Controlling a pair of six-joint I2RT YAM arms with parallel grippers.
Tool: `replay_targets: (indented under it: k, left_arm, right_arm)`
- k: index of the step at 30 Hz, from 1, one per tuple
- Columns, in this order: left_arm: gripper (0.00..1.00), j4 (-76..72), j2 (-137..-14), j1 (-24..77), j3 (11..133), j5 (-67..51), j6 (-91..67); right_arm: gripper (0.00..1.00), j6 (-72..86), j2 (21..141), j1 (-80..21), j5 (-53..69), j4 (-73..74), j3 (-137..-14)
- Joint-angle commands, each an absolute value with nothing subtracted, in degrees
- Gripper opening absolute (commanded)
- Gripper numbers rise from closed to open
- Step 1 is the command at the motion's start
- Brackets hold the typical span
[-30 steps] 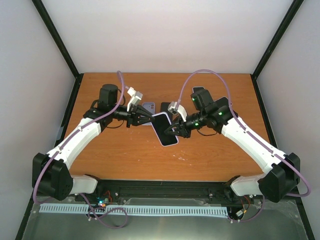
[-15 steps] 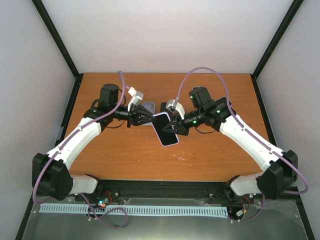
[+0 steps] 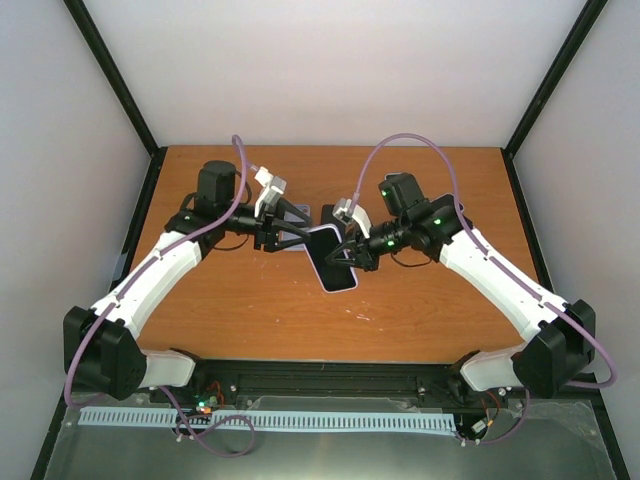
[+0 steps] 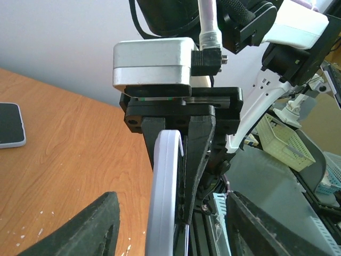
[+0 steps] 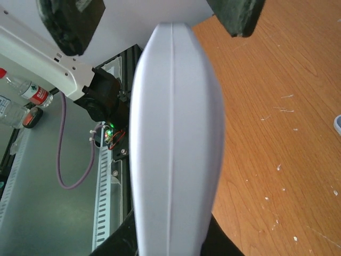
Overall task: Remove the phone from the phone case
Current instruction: Pick up the phone at the center of the board, then remove the phone case from the phone.
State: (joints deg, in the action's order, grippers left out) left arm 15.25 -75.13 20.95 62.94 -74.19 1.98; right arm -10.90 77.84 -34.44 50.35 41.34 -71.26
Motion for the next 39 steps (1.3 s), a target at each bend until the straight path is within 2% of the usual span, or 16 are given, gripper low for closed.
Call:
replay_targets:
  k: [1,3,10,15,25,36,39]
  left_arm:
    - [0.59,13.2,-74.6,20.3,64.5,-74.9,0.5]
    - [0.63,11.3,-73.9,19.7,63.7,-74.4,-1.7]
    - [0.66,13.3,-70.5,19.0,61.2,-70.2,-4.0]
    - [0.64,7.3,-69.0,19.2,58.6,-69.0,-8.9]
    - [0.58,1.9,-69.8,21.7,58.9,-69.8,-13.5]
    - [0.58,-8.6,-73.0,22.0,61.8,-71.2,-26.1]
    - [0.54,-12.0,-74.2,22.5,62.4,-71.2,-29.7]
  right_arm:
    - [0.03,-9.1,75.4,-32.2,54.1,37.9,-73.0]
    - [0.03,-7.1,74.7,-30.5,55.6,36.0,-73.4]
    - [0.03,3.5,74.7,-24.5,62.5,26.9,-75.5]
    - [0.03,13.7,74.0,-23.6,65.2,15.8,-75.3]
    - [0.03,26.8,75.1,-22.9,67.5,5.5,-78.2]
    - [0.03,25.3,74.5,-22.8,64.6,6.2,-75.8]
    - [0.03,25.7,74.5,-22.9,64.2,5.5,-75.3]
